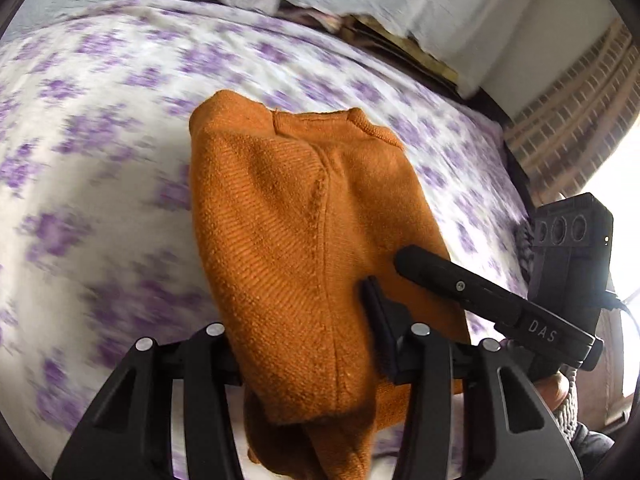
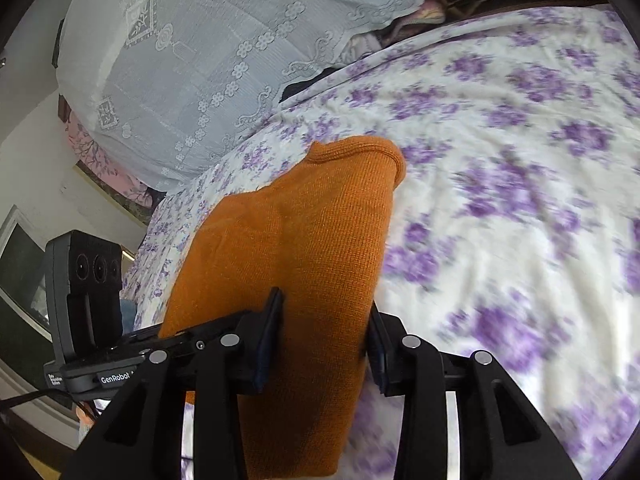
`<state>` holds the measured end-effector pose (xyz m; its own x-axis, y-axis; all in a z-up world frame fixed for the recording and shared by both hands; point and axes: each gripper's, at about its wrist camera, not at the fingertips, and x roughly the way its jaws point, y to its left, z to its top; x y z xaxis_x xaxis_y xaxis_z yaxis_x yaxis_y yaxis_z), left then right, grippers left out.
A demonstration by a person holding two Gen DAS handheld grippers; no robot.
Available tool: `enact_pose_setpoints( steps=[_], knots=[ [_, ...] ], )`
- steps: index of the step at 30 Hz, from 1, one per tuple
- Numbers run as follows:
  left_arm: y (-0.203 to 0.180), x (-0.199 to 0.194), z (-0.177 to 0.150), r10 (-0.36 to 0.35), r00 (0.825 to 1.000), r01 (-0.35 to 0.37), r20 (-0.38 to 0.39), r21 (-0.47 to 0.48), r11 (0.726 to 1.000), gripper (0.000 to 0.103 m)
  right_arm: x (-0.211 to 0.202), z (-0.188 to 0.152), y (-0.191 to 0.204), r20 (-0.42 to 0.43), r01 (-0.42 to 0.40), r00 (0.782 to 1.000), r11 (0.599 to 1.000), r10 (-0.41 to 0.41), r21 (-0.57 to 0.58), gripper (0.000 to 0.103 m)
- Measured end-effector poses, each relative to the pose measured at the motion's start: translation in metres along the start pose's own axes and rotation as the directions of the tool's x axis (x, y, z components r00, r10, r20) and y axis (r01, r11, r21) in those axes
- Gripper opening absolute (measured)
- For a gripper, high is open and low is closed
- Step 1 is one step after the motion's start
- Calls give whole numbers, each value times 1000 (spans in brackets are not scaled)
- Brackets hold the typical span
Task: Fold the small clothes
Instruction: 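Grip the orange cardigan bundle with the right tool and lift it, then carry the cardigan toward the stack of folded clothes with the right tool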
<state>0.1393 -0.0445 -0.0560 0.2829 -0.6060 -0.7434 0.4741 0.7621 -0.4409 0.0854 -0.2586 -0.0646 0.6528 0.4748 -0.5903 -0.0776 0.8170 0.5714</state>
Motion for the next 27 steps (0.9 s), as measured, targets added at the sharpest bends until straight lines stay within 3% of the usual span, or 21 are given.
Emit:
enact_pose_setpoints(
  steps=[5, 13, 27],
  knots=[
    [-58, 11, -7, -16, 1000, 19, -26, 101, 995, 45, -65, -13, -26, 81, 52, 995, 999, -53, 16, 38],
    [-171, 13, -17, -8, 1000, 5, 10, 327, 945, 45, -162, -24, -61, 222, 98, 969, 994, -107, 54, 38],
    [-285, 2, -35, -53, 998, 25, 41, 505, 863, 45, -271, -45, -76, 398, 173, 898, 982, -186, 68, 38]
  ],
)
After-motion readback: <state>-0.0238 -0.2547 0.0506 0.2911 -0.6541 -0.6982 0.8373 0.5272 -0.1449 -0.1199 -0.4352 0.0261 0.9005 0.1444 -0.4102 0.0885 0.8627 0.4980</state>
